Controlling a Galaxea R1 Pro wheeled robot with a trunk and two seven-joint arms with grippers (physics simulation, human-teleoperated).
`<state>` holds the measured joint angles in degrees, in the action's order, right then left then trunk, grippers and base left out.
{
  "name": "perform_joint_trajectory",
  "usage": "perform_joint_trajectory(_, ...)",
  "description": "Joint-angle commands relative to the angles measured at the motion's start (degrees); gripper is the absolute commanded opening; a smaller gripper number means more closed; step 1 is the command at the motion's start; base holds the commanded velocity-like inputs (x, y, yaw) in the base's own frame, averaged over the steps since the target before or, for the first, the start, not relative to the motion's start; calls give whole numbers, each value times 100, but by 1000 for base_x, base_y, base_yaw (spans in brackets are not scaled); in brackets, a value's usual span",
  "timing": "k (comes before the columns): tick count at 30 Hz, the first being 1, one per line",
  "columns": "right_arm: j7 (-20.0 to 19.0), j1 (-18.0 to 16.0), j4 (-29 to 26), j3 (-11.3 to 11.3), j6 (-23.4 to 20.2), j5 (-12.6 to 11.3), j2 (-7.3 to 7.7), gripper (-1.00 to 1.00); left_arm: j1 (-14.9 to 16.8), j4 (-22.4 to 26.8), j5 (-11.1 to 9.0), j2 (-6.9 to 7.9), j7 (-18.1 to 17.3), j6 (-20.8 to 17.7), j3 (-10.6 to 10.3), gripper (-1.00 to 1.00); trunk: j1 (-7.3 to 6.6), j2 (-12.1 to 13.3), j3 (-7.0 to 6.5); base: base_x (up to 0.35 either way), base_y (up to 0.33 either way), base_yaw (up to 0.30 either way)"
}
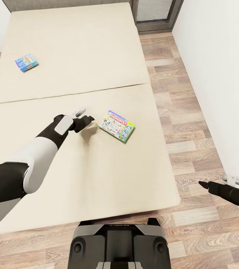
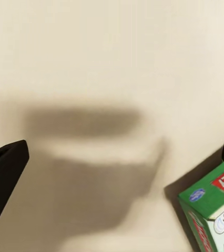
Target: Put all the toys in the child's room - the three board games (two on the bed and one on the table), the two jigsaw puzzles on the table, and the tennis ball on the table - inside the toy box on the table in the child's room.
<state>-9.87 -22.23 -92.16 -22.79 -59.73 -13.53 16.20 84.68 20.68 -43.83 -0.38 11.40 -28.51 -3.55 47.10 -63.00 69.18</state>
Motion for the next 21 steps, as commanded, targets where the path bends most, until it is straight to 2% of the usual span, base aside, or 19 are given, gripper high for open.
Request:
perform_joint_trajectory(1,-26,-2,-4,-7,-27,8,0,100,-2,9,-29,6,36,2,-41,100,65,-2,3,0,0,0)
perform_joint_trajectory(12,-24,-6,-4,-6,-27,8,-3,100,-6,20,-32,20,32,-4,-41,100,65,-2,3,0,0,-11)
perform_joint_trajectory(21,-24,-3,-4,-6,-27,8,-3,100,-4,18,-37,20,30,-5,-41,100,65,-2,3,0,0,-179)
